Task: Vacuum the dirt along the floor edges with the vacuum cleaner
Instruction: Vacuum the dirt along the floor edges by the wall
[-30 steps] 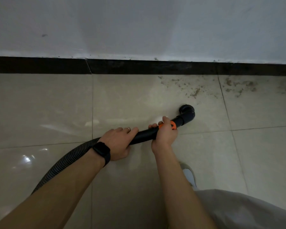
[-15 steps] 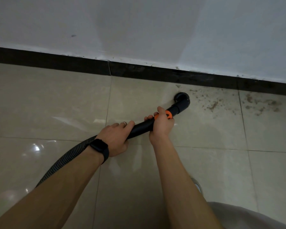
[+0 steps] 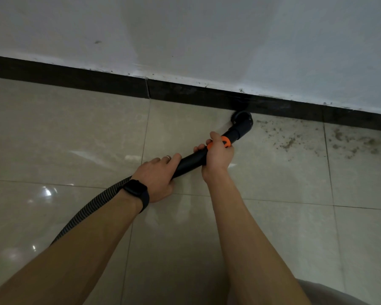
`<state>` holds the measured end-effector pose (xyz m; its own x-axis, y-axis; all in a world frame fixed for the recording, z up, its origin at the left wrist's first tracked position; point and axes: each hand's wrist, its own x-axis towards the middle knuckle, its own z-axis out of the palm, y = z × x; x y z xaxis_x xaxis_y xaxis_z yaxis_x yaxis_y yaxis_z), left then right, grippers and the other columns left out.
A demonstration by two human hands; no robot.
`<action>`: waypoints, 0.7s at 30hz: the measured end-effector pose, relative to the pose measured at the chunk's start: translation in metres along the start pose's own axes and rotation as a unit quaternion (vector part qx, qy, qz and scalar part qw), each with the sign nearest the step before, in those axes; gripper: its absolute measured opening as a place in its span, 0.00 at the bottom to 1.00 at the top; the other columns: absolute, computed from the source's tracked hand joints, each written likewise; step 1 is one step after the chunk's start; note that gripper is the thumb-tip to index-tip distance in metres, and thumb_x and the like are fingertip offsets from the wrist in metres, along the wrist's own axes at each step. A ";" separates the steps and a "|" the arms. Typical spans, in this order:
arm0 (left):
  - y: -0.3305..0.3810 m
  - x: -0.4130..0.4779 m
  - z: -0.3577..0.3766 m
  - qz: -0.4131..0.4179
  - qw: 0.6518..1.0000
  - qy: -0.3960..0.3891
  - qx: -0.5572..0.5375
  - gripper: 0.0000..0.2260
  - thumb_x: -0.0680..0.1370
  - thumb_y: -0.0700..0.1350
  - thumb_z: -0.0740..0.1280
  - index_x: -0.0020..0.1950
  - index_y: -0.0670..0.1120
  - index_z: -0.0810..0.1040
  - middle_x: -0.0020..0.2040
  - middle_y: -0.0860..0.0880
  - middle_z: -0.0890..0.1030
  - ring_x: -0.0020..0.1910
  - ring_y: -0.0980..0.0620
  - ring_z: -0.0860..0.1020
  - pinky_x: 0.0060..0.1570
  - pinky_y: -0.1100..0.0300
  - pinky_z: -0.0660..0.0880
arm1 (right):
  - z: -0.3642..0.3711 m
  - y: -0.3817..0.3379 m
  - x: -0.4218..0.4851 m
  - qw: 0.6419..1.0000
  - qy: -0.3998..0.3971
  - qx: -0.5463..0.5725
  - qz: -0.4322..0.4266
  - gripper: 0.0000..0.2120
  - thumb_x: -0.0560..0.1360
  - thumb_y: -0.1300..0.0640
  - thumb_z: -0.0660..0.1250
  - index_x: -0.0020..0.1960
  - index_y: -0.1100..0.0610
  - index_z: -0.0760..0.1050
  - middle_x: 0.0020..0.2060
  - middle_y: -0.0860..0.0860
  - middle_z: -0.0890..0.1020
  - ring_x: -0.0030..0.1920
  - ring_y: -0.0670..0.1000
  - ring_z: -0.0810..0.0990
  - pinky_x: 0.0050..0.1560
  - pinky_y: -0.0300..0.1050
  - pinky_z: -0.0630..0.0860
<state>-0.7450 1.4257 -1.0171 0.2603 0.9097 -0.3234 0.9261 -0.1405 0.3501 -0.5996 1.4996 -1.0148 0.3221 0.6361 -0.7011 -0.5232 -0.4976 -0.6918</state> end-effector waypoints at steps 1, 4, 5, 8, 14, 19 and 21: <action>0.000 0.001 -0.001 -0.004 1.000 0.001 -0.005 0.20 0.74 0.45 0.64 0.62 0.50 0.60 0.51 0.47 0.75 0.41 0.47 0.70 0.36 0.56 0.68 | 0.002 -0.001 0.001 1.000 -0.003 -0.002 -0.001 0.12 0.79 0.63 0.70 0.57 0.57 0.68 0.35 0.53 0.75 0.24 0.49 0.75 0.31 0.46 0.79; -0.002 0.000 -0.005 -0.014 1.000 0.006 -0.016 0.19 0.74 0.45 0.64 0.61 0.49 0.61 0.51 0.47 0.75 0.40 0.48 0.69 0.36 0.55 0.68 | 0.010 -0.002 0.000 1.000 -0.006 -0.012 -0.004 0.12 0.79 0.63 0.69 0.56 0.57 0.68 0.35 0.53 0.75 0.24 0.49 0.75 0.30 0.46 0.79; -0.003 -0.001 -0.006 -0.016 1.000 0.008 -0.017 0.19 0.74 0.45 0.64 0.61 0.49 0.61 0.50 0.47 0.75 0.40 0.48 0.69 0.36 0.55 0.68 | 0.013 -0.001 -0.001 1.000 -0.007 -0.014 -0.003 0.12 0.79 0.63 0.69 0.56 0.56 0.68 0.35 0.53 0.75 0.24 0.49 0.75 0.31 0.46 0.79; -0.011 -0.010 -0.008 -0.025 0.999 0.013 -0.018 0.19 0.74 0.44 0.65 0.61 0.49 0.61 0.50 0.47 0.75 0.39 0.48 0.68 0.36 0.55 0.68 | 0.020 0.007 -0.007 1.000 -0.012 -0.020 0.004 0.12 0.79 0.63 0.69 0.56 0.56 0.68 0.35 0.54 0.75 0.24 0.49 0.75 0.31 0.46 0.79; -0.043 -0.050 -0.006 -0.070 0.997 0.013 -0.033 0.20 0.74 0.45 0.66 0.63 0.50 0.62 0.50 0.47 0.76 0.40 0.49 0.69 0.35 0.56 0.68 | 0.043 0.042 -0.036 0.998 -0.043 -0.045 0.023 0.14 0.78 0.62 0.70 0.59 0.57 0.68 0.35 0.54 0.76 0.24 0.48 0.76 0.31 0.47 0.80; -0.068 -0.080 -0.006 -0.107 0.993 0.023 -0.044 0.19 0.74 0.46 0.67 0.61 0.51 0.62 0.49 0.48 0.76 0.38 0.49 0.70 0.35 0.56 0.67 | 0.060 0.067 -0.059 0.994 -0.072 -0.075 0.035 0.14 0.78 0.60 0.70 0.58 0.56 0.67 0.38 0.55 0.77 0.24 0.50 0.78 0.33 0.48 0.81; -0.069 -0.082 -0.007 -0.101 0.994 0.020 -0.040 0.19 0.74 0.47 0.67 0.60 0.51 0.63 0.48 0.48 0.76 0.38 0.49 0.69 0.35 0.57 0.66 | 0.059 0.068 -0.062 0.994 -0.071 -0.071 0.037 0.14 0.78 0.60 0.70 0.58 0.56 0.67 0.37 0.55 0.77 0.24 0.49 0.78 0.32 0.48 0.81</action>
<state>-0.8323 1.3635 -1.0083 0.0593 0.9313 -0.3594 0.9330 0.0763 0.3516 -0.7017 1.4610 -1.0077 0.1665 0.6666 -0.7265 -0.4214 -0.6180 -0.6637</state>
